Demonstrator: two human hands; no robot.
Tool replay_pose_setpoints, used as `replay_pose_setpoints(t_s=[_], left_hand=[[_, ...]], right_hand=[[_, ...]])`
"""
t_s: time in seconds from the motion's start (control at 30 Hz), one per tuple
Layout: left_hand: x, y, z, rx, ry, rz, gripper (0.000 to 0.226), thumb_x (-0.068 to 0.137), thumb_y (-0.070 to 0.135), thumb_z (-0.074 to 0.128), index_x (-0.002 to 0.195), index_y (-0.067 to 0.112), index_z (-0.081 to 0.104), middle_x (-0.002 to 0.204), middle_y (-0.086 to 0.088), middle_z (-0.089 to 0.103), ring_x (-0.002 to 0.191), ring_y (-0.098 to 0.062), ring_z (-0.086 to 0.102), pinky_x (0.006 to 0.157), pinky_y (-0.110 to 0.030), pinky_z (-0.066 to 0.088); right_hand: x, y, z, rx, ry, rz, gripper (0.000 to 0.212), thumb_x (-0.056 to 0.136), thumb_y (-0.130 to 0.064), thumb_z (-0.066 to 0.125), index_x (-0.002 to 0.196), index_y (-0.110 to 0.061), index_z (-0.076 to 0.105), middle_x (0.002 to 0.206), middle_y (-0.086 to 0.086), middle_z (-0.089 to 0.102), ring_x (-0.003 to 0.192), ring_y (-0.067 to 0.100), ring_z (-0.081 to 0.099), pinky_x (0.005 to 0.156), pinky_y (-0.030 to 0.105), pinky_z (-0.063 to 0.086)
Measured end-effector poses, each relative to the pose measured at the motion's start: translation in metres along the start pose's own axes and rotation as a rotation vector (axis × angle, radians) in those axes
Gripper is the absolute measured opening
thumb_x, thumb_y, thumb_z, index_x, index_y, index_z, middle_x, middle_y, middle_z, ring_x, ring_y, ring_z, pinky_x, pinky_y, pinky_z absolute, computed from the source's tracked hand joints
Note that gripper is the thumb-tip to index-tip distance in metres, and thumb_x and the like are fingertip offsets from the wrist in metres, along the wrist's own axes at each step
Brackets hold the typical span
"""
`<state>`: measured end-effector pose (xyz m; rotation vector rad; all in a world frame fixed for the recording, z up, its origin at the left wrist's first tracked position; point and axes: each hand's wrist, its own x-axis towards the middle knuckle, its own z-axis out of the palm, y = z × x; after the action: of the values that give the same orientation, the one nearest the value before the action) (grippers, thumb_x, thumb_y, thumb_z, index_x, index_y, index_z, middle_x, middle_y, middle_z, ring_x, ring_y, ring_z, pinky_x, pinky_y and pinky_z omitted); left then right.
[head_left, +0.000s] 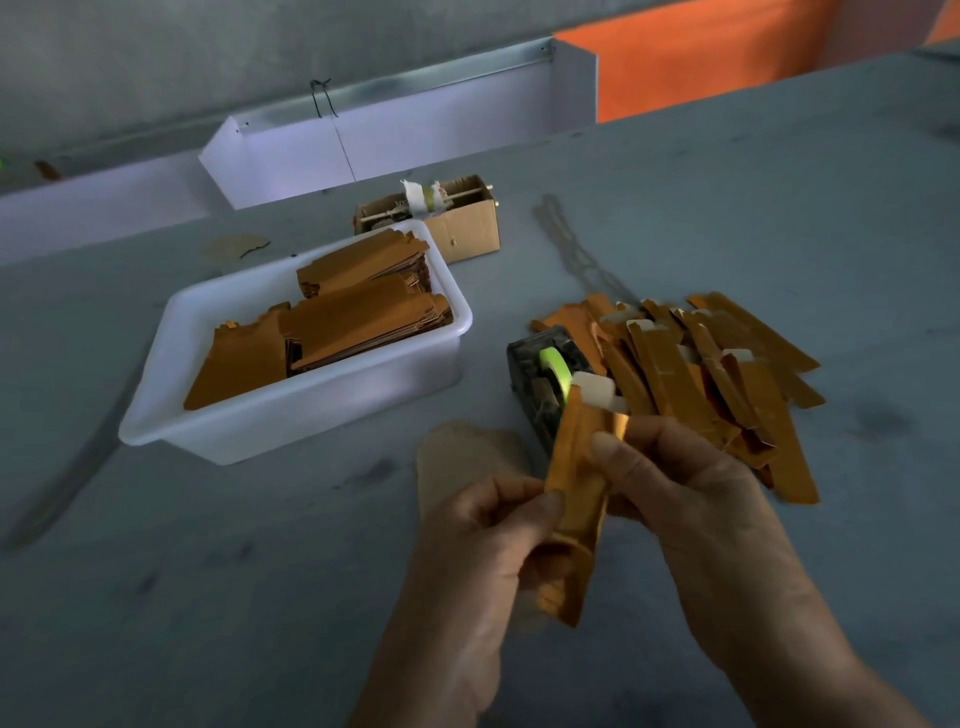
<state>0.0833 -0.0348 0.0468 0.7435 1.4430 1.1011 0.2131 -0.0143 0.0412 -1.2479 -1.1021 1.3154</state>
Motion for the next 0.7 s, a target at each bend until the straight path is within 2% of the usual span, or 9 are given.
replay_pose_setpoints(t_s=[0.07,0.17,0.23,0.27,0.37,0.47,0.53,0.6,0.7], left_hand=[[0.003,0.0,-0.001,-0.011,0.081,0.032,0.015,0.081,0.004,0.067,0.067,0.009,0.069,0.053,-0.004,0.061,0.045,-0.012,0.05,0.04,-0.016,0.038],[0.007,0.001,-0.007,-0.057,0.146,0.059,0.017,0.082,0.002,0.066,0.066,0.008,0.065,0.047,-0.001,0.053,0.037,-0.007,0.042,0.035,-0.014,0.031],[0.008,0.001,-0.009,-0.088,0.157,0.053,0.014,0.083,0.001,0.065,0.07,0.004,0.065,0.051,-0.005,0.053,0.034,-0.007,0.044,0.034,-0.012,0.033],[0.008,0.0,-0.009,-0.096,0.147,0.053,0.011,0.083,0.003,0.065,0.072,0.002,0.066,0.055,-0.01,0.056,0.039,-0.01,0.048,0.039,-0.014,0.037],[0.01,-0.005,-0.006,-0.105,0.103,0.035,0.014,0.083,0.009,0.066,0.087,-0.004,0.068,0.078,-0.023,0.065,0.068,-0.027,0.056,0.061,-0.033,0.043],[0.011,-0.007,0.0,-0.174,0.08,0.012,0.016,0.084,0.008,0.064,0.093,-0.006,0.067,0.082,-0.018,0.064,0.072,-0.026,0.055,0.058,-0.031,0.044],[0.01,-0.007,0.006,-0.194,0.082,0.015,0.011,0.085,0.007,0.064,0.09,-0.002,0.068,0.083,-0.016,0.062,0.072,-0.026,0.053,0.055,-0.029,0.043],[0.011,-0.008,0.012,-0.207,0.102,0.027,0.007,0.085,0.007,0.064,0.081,0.005,0.069,0.082,-0.015,0.06,0.073,-0.026,0.051,0.055,-0.029,0.04],[0.011,-0.007,0.018,-0.254,0.114,0.044,0.012,0.086,0.007,0.063,0.074,0.008,0.067,0.07,-0.014,0.058,0.06,-0.023,0.05,0.051,-0.027,0.04]], right_hand=[[0.008,0.001,-0.012,-0.192,0.143,-0.087,0.018,0.076,-0.041,0.06,0.082,-0.026,0.068,0.076,-0.005,0.067,0.07,0.006,0.063,0.056,0.015,0.047],[0.022,0.003,-0.032,-0.325,0.271,-0.105,0.007,0.085,-0.025,0.063,0.082,-0.023,0.069,0.076,-0.006,0.065,0.069,0.007,0.059,0.055,0.02,0.04],[0.029,0.007,-0.039,-0.363,0.226,-0.056,0.01,0.086,-0.023,0.063,0.08,-0.021,0.07,0.074,-0.002,0.067,0.07,0.014,0.06,0.056,0.023,0.04],[0.031,0.009,-0.041,-0.386,0.185,-0.036,0.011,0.087,-0.024,0.062,0.08,-0.021,0.071,0.073,0.0,0.067,0.07,0.017,0.06,0.057,0.024,0.04],[0.033,0.008,-0.039,-0.456,0.098,-0.045,0.011,0.086,-0.028,0.061,0.082,-0.023,0.07,0.071,-0.002,0.066,0.069,0.017,0.061,0.058,0.024,0.043],[0.035,0.005,-0.032,-0.649,0.045,-0.11,0.012,0.087,-0.032,0.061,0.082,-0.026,0.07,0.073,-0.008,0.066,0.066,0.01,0.062,0.055,0.018,0.044],[0.037,0.004,-0.028,-0.779,0.062,-0.134,0.017,0.085,-0.037,0.061,0.09,-0.025,0.071,0.09,-0.008,0.064,0.083,0.012,0.061,0.063,0.019,0.044],[0.039,0.005,-0.024,-0.859,0.084,-0.119,0.02,0.084,-0.04,0.062,0.094,-0.025,0.07,0.108,-0.003,0.058,0.103,0.018,0.054,0.079,0.028,0.047],[0.042,0.003,-0.02,-0.862,0.072,-0.068,0.018,0.083,-0.04,0.064,0.093,-0.026,0.07,0.112,0.001,0.056,0.108,0.022,0.052,0.089,0.036,0.047]])
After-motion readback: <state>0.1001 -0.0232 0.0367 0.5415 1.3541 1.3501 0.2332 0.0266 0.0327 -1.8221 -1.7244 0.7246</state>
